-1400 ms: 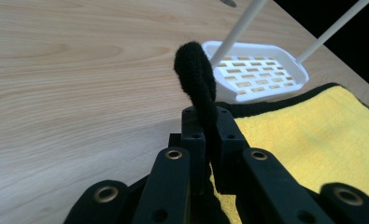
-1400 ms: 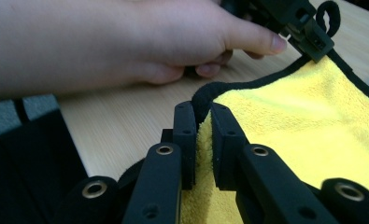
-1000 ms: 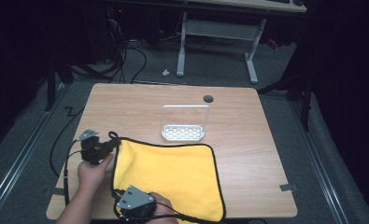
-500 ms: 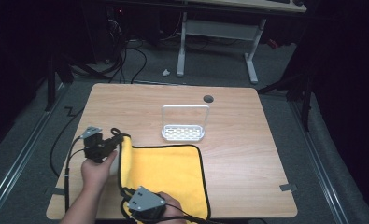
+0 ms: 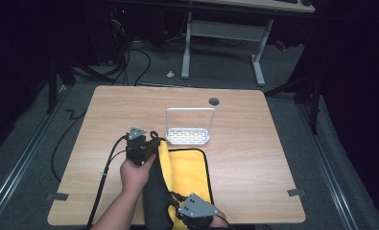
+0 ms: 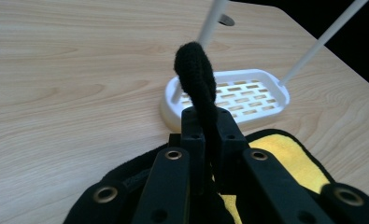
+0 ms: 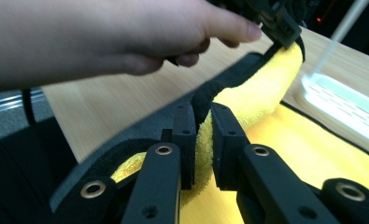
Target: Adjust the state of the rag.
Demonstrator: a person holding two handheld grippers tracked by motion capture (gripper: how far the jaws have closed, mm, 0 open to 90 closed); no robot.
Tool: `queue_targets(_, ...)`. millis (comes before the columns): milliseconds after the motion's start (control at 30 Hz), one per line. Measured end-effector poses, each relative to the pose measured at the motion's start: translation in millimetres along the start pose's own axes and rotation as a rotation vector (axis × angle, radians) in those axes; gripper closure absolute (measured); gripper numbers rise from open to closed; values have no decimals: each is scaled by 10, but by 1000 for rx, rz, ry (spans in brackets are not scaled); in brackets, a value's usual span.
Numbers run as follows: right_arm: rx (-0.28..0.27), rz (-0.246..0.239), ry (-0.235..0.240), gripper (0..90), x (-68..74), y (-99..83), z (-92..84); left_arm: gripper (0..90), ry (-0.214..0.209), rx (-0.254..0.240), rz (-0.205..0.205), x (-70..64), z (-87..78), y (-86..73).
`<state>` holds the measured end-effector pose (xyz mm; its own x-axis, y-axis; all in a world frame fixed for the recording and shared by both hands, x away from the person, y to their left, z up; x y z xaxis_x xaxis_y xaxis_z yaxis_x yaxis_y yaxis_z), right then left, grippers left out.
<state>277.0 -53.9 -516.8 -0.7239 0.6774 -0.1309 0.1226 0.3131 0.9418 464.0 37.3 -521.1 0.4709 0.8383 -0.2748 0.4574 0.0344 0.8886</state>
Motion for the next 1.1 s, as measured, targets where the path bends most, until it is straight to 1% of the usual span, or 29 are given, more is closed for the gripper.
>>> queue_targets(67,4,4,-10,821,-47,-43,-60,848,-13,2,18,-92,35,-3)
queue_targets(200,34,3,-28,818,-124,-183,-188,846,-36,19,33,-250,132,-32)
queue_targets(267,54,7,-38,816,-158,-266,-232,844,-45,34,37,-327,208,-65)
queue_targets(333,75,14,-48,814,-192,-339,-265,843,-44,62,50,-391,295,-123)
queue_targets(433,109,12,-56,809,-241,-467,-303,841,-42,96,53,-461,419,-216)
queue_targets(467,118,21,-51,807,-250,-505,-311,840,-40,107,52,-481,456,-247)
queue_targets(533,135,31,-50,805,-268,-569,-331,839,-37,120,42,-511,498,-283)
queue_targets(600,150,36,-53,802,-280,-621,-351,836,-45,124,35,-539,522,-293)
queue_targets(633,151,36,-58,802,-288,-633,-359,836,-44,121,32,-548,523,-287)
queue_targets(700,150,44,-53,802,-294,-630,-381,836,-46,110,29,-567,519,-257)
queue_targets(867,120,47,-66,802,-306,-560,-447,836,-66,99,39,-627,500,-187)
queue_targets(1000,132,60,-78,797,-343,-588,-494,835,-84,91,34,-683,515,-163)
queue_targets(1033,131,67,-85,796,-357,-593,-514,833,-92,95,32,-706,527,-169)
queue_targets(1100,147,74,-93,789,-388,-632,-552,820,-106,106,30,-736,563,-198)
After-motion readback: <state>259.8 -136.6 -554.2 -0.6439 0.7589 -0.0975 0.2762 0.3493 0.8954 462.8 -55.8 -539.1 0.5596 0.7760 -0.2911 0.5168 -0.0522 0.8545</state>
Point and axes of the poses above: each handheld gripper's, and its own axes: z roughly forward along the jaws, y roughly out of its top, x roughly to its left, the point moved 9 cm from there along z, roughly forward along the jaws, and after that the axes turned 10 degrees about -x, right-handed, at the moved point
